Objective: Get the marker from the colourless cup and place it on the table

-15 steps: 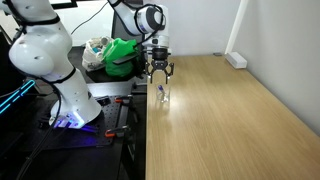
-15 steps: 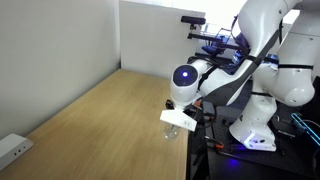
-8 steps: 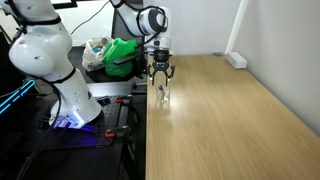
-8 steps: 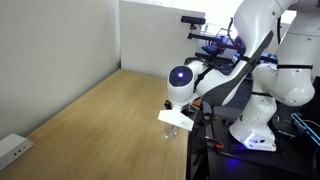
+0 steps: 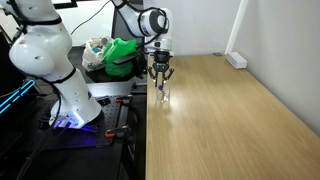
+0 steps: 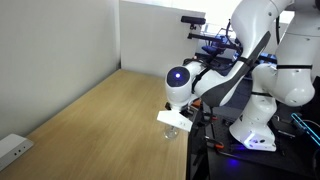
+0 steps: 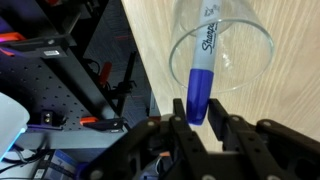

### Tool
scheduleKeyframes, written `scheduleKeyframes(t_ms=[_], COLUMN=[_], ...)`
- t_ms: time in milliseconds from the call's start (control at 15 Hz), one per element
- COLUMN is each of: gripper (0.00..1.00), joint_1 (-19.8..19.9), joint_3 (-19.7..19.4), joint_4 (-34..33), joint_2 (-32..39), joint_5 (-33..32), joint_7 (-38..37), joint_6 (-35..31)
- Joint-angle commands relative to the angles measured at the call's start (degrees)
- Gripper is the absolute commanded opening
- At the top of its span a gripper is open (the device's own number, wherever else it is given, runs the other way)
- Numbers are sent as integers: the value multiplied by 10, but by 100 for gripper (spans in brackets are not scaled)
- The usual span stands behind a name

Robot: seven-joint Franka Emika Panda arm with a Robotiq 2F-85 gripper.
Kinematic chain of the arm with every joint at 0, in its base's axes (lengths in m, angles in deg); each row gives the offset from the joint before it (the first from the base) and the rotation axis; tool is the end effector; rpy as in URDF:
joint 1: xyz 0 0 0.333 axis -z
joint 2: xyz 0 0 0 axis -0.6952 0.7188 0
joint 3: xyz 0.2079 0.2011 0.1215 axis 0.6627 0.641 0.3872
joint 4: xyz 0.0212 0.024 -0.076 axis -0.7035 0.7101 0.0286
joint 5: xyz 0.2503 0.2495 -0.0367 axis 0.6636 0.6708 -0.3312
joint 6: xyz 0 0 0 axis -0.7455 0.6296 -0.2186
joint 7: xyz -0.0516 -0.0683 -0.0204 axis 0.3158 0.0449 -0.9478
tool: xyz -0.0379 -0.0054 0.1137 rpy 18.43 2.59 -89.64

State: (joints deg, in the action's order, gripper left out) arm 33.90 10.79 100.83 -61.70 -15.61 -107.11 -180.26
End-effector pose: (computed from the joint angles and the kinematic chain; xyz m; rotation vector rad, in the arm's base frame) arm 0.3779 0.1317 0.2442 1.7157 -2.0417 0.4219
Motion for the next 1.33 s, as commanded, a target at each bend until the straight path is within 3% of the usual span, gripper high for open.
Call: scheduleKeyframes(t_ms=[0,67,133,1267], gripper=[10,2,6,6], joint_1=[-14,-15,-15,-44], joint_3=[-11,-12,-12,-5], joint_4=[-10,-12,-13,-23], joint_2=[7,7,7,-3], joint_5=[14,14,15,2], joint_7=[-14,-15,-15,-57], joint_6=[3,5,5,33])
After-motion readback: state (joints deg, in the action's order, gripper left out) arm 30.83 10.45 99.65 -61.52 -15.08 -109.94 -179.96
